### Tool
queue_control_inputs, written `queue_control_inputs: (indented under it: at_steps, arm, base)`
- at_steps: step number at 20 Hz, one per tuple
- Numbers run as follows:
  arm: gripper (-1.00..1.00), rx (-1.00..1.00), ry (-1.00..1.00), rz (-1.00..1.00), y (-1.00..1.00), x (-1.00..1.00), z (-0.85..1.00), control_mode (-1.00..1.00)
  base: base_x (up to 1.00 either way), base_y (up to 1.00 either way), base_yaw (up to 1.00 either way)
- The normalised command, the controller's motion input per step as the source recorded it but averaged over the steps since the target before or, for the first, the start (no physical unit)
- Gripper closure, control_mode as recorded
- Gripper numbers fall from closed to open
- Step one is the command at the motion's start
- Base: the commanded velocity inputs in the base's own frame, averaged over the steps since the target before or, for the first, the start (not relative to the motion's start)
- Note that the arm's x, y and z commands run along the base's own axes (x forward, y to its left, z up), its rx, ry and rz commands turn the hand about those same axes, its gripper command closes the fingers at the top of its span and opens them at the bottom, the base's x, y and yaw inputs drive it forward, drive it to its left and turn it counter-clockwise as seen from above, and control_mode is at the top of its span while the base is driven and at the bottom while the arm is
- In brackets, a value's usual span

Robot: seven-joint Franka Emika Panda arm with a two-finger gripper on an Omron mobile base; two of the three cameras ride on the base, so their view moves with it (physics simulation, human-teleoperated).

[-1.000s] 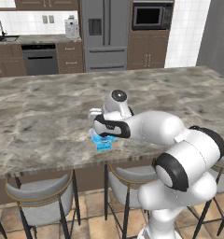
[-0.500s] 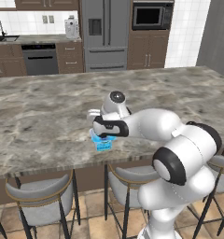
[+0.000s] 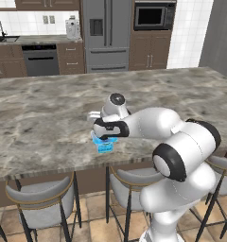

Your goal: Stack the yogurt containers by placing the smaller containers on top of the larger containers.

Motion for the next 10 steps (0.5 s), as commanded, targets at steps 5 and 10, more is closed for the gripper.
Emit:
queue_control_inputs:
  at_steps: [5,10]
  arm:
    - [1.00,0.00,0.00,0.00,0.03,0.12,-0.05,-1.00]
    - [1.00,0.00,0.00,0.00,0.03,0.11,-0.05,-1.00]
  base:
    - [0.00,0.00,0.00]
    - [0.00,0.00,0.00]
